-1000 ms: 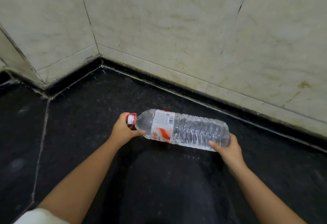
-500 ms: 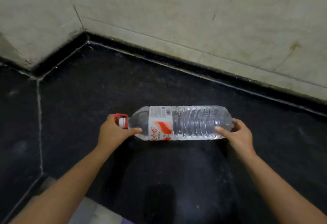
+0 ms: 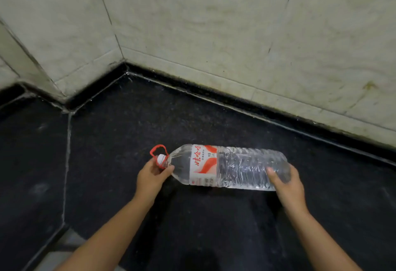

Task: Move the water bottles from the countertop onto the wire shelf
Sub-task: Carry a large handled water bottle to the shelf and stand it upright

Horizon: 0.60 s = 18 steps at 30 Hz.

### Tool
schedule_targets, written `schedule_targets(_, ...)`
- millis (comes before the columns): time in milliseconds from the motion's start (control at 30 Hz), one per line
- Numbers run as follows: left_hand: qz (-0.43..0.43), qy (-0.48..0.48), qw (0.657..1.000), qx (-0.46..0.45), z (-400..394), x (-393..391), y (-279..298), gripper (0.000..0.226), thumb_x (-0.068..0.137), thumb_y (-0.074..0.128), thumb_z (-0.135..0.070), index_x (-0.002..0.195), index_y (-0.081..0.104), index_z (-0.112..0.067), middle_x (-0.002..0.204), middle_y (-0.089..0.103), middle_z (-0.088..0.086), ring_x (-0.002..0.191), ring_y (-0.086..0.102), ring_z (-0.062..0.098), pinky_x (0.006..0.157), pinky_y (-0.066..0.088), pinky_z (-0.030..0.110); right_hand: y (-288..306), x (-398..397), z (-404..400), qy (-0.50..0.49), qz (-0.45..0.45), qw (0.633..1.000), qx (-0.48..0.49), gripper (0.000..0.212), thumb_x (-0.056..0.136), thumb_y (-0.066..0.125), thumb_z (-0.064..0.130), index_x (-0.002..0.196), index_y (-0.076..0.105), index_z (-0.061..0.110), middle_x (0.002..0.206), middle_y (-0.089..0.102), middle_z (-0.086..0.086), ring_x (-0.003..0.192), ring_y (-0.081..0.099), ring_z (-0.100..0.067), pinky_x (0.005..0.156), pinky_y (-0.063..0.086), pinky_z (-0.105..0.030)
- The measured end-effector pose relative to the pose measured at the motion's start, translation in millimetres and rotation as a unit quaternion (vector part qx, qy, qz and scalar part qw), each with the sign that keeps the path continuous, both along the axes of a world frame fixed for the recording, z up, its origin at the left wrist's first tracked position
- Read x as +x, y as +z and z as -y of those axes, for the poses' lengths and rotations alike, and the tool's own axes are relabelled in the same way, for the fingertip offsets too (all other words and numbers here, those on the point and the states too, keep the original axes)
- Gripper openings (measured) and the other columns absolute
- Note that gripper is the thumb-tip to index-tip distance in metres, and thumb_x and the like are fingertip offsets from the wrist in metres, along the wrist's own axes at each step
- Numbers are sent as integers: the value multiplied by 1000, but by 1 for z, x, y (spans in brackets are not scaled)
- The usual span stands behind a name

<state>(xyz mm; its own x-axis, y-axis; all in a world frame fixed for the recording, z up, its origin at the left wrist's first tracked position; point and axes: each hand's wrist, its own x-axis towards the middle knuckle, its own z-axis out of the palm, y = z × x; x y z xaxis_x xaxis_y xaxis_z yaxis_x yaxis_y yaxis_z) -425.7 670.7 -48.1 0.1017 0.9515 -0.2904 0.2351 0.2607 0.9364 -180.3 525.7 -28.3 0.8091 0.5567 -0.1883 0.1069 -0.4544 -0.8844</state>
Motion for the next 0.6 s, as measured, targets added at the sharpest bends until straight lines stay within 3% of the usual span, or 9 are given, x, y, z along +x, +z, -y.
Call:
schedule_targets(33, 11, -11, 1000, 0, -1, 1, 0, 22, 78, 68, 1, 91, 62, -16, 89, 65, -3, 85, 61, 14, 76, 51, 16, 1, 2, 0, 5, -6, 1000, -2, 52, 82, 66, 22, 127, 46, 7, 122, 56, -10, 111, 53, -26, 88, 38, -30)
schedule_targets(133, -2, -36, 999, -20, -11, 2, -2, 22, 74, 73, -3, 82, 61, -20, 86, 67, 0, 88, 62, 21, 83, 50, 31, 6, 10, -3, 13, -48, 999, -15, 53, 77, 72, 20, 123, 50, 7, 116, 58, -7, 100, 54, -21, 91, 43, -35)
schedule_targets(200, -13, -49, 998, -41, -13, 2, -1, 23, 72, 75, -6, 89, 62, -13, 88, 67, 3, 89, 63, 23, 86, 50, 35, 10, 17, -2, 17, -81, 996, -16, 57, 72, 76, 12, 123, 50, 7, 115, 59, -8, 97, 57, -23, 90, 46, -37)
schedule_targets(300, -20, -42, 996, -73, -15, 2, -4, 41, 68, 79, -9, 105, 61, -4, 99, 68, 11, 93, 64, 26, 90, 51, 39, 16, 23, 1, 34, -111, 993, -24, 64, 68, 77, 1, 125, 49, 6, 112, 58, -7, 96, 57, -23, 85, 45, -34)
schedule_targets(433, 3, -1, 996, -88, -10, 4, 0, 48, 67, 79, -7, 110, 59, -8, 112, 65, 16, 102, 62, 29, 93, 50, 41, 18, 26, 0, 36, -117, 992, -30, 61, 68, 76, -1, 123, 49, 4, 108, 58, -7, 93, 56, -22, 82, 44, -33)
schedule_targets(533, -54, 1, 998, -22, -7, 2, 9, 94, 65, 81, -10, 143, 27, -14, 144, 39, 10, 129, 42, 25, 107, 36, 38, 19, 27, 1, 49, -128, 990, -35, 61, 69, 75, -1, 124, 48, 3, 110, 56, -7, 95, 55, -22, 84, 44, -34)
schedule_targets(600, -148, -42, 984, 90, -8, -3, 23, 102, 66, 81, -15, 146, 18, -13, 153, 19, 5, 140, 22, 19, 113, 23, 34, 19, 27, 4, 51, -134, 989, -30, 60, 70, 74, -1, 123, 48, 4, 111, 56, -9, 96, 55, -22, 85, 44, -34)
